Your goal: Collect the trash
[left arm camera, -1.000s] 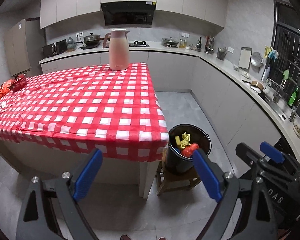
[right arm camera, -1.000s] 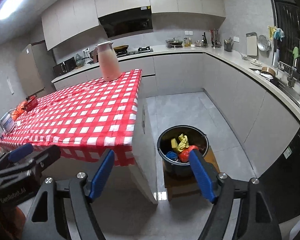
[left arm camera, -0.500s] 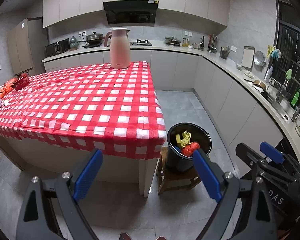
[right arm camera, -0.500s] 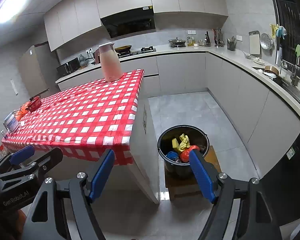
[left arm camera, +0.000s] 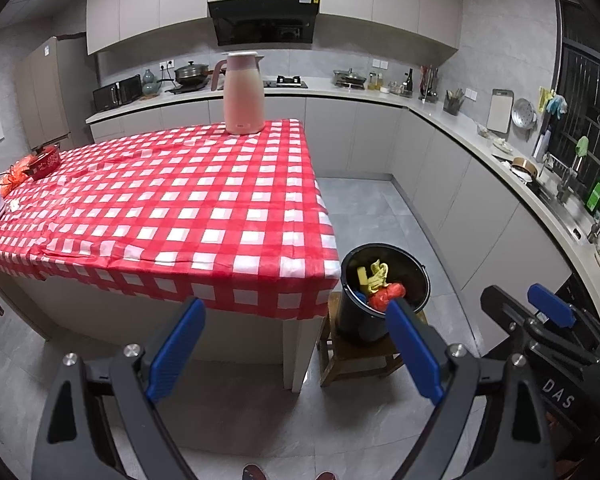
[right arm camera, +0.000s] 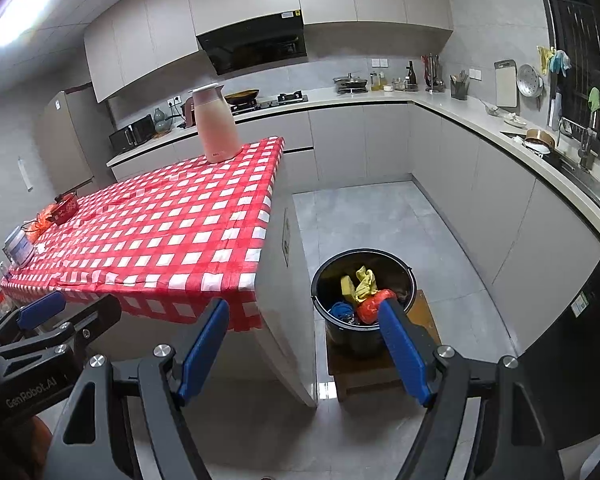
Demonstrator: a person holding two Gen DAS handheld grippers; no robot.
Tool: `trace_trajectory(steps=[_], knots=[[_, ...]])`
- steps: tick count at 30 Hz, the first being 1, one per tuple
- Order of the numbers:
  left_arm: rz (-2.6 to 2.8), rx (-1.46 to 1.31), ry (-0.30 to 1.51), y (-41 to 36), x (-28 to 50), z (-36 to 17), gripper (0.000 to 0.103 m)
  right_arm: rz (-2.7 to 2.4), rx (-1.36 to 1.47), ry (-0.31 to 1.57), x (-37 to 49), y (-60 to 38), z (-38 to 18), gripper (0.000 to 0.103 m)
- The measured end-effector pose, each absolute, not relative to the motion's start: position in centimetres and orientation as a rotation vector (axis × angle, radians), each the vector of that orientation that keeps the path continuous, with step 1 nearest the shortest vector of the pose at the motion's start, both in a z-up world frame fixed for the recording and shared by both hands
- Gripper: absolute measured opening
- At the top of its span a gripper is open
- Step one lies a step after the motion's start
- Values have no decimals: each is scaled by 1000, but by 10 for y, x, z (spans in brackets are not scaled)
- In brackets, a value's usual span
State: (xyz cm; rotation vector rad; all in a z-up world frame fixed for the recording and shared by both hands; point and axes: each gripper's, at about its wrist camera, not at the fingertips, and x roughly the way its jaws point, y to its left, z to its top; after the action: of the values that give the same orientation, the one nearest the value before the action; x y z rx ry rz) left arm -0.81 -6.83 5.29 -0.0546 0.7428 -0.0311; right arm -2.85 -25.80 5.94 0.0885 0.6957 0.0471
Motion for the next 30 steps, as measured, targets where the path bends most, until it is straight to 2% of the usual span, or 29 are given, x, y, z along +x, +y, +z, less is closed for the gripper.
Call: trace_trajectory(steps=[30], knots=[[-27, -39, 814, -67, -1, 43, 93, 30, 89, 719, -28, -254, 54, 79]])
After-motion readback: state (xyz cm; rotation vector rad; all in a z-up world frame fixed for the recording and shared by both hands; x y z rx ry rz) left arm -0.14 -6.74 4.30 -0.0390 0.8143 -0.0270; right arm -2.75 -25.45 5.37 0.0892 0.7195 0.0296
